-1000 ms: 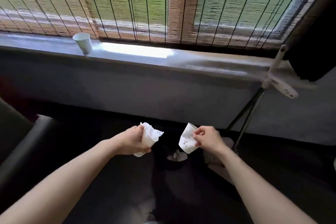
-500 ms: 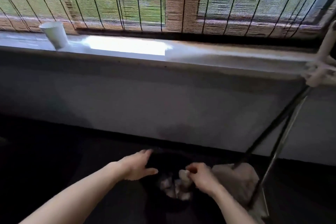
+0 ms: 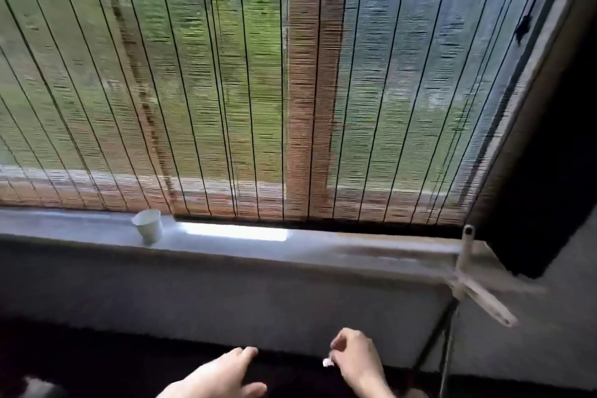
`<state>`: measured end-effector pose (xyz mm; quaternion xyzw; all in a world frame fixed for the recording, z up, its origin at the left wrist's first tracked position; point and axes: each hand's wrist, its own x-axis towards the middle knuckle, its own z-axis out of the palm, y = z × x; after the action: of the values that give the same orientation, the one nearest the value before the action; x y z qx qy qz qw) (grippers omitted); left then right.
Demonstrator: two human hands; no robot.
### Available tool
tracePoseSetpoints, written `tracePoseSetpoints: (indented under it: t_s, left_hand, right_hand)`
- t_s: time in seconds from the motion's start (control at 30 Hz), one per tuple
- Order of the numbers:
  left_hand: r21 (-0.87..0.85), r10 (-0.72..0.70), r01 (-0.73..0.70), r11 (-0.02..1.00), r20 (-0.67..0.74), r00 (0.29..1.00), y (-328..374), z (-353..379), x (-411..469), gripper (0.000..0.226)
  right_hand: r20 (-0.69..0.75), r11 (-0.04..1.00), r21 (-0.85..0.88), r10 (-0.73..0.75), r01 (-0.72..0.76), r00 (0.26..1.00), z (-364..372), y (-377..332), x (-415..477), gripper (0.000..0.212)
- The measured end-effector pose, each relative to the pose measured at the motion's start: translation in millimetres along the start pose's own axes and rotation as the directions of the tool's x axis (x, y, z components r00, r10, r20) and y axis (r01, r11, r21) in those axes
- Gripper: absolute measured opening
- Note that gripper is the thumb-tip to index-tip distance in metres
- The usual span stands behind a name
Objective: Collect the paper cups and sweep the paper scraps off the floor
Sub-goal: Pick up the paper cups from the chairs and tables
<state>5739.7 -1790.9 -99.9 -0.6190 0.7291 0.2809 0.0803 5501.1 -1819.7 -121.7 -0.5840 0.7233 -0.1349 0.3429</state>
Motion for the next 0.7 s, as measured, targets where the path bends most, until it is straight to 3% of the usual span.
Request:
tracePoseSetpoints:
  t_s: [0.1,0.2,0.37,0.7]
  left_hand:
    - [0.001,-0.004,0.004,1.000,-0.026,1.000,4,-19,-11,0.076]
    - [0.011,-0.006,0.006,1.000,-0.036,0.999,2,-27,-19,0.074]
    - [0.036,0.032,-0.029,0.999,-0.070,0.997,0,-38,-23,0.072]
    - [0.048,0.018,-0.014,0.999,-0.088,0.996,50,-64,-11,0.069]
  right_hand:
    - [-0.019,1.000,-0.022,0.022,-0.022,1.000,-10,-16,-8,0.007]
    - [-0.008,1.000,-0.011,0.020,-0.020,1.000,-15,-16,-14,0.022]
    - [0.003,0.999,0.039,0.031,-0.031,1.000,-48,-7,-25,0.025]
    - [-0.030,0.991,0.127,0.036,-0.032,0.999,-123,39,-34,0.014]
